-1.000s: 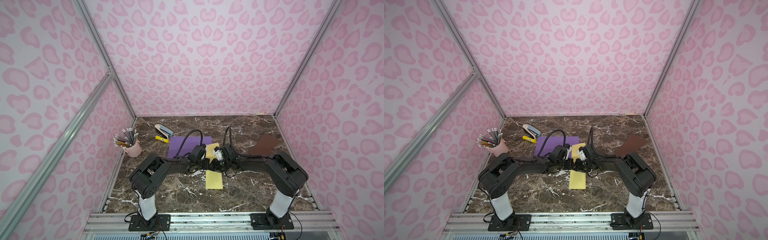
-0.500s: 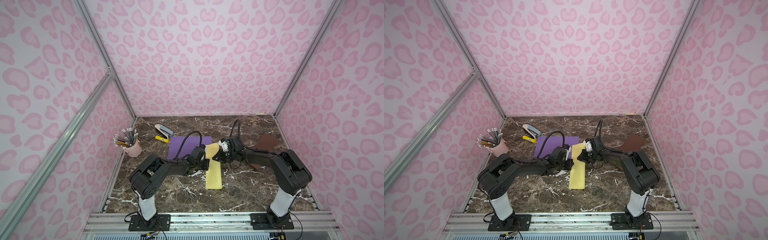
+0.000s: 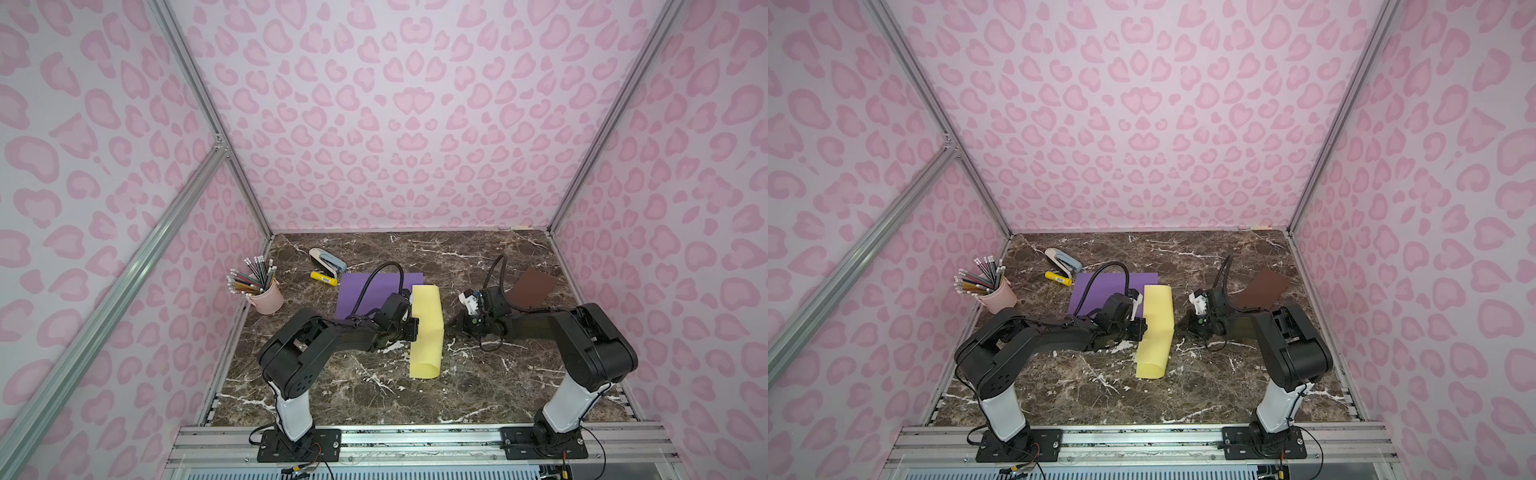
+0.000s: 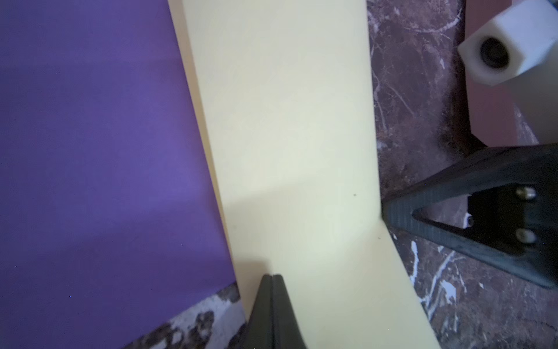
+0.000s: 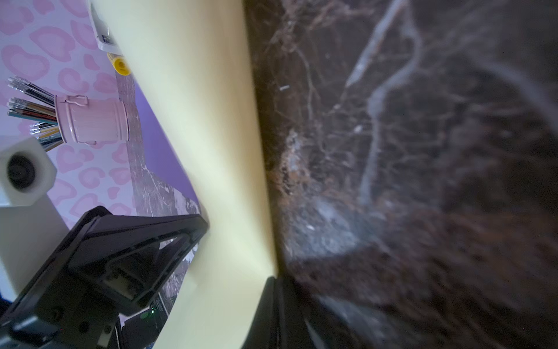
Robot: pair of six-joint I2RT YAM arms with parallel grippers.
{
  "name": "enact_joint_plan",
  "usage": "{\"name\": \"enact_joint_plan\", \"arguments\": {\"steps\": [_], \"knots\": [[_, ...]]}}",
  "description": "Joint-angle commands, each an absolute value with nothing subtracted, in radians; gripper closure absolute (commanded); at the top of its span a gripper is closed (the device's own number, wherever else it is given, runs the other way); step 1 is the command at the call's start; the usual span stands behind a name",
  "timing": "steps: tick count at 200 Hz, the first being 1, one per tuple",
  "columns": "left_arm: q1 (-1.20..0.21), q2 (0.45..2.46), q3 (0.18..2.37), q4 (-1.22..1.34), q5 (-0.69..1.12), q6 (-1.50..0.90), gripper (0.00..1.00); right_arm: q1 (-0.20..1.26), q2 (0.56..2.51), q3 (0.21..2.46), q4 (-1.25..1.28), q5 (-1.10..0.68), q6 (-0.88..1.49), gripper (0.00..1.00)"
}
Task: Fold the rectangular paper in half along the long edge
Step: Fold the paper at the center of the board.
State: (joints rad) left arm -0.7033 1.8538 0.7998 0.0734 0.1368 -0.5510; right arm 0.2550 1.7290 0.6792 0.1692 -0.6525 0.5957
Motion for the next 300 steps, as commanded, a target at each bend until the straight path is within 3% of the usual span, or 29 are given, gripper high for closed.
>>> {"name": "enact_joint_plan", "arguments": {"steps": [1,39,84,161,200,235,300], "knots": [[-0.703,1.866,0.791,-0.074,0.096,-0.549,0.96,0.242,1.699,0.683,0.058,-0.590,0.542,0.94],[-0.703,1.867,0.796,-0.079,0.097,-0.548,0.96,0.299,1.619,0.767,0.021,-0.590,0.554,0.93],[-0.703,1.864,0.802,-0.090,0.095,-0.546,0.96,0.397,1.734,0.794,0.087,-0.589,0.612,0.96],[-0.703,1.852,0.802,-0.103,0.084,-0.540,0.96,0.272,1.639,0.568,0.067,-0.551,0.588,1.00],[-0.703,1.862,0.796,-0.090,0.090,-0.545,0.96,0.361,1.550,0.661,0.004,-0.530,0.597,1.00],[-0.703,1.861,0.801,-0.091,0.091,-0.543,0.96,0.442,1.605,0.723,0.032,-0.528,0.638,1.00],[-0.703,1.850,0.792,-0.095,0.086,-0.540,0.96,0.400,1.594,0.545,0.032,-0.466,0.653,1.00]]}}
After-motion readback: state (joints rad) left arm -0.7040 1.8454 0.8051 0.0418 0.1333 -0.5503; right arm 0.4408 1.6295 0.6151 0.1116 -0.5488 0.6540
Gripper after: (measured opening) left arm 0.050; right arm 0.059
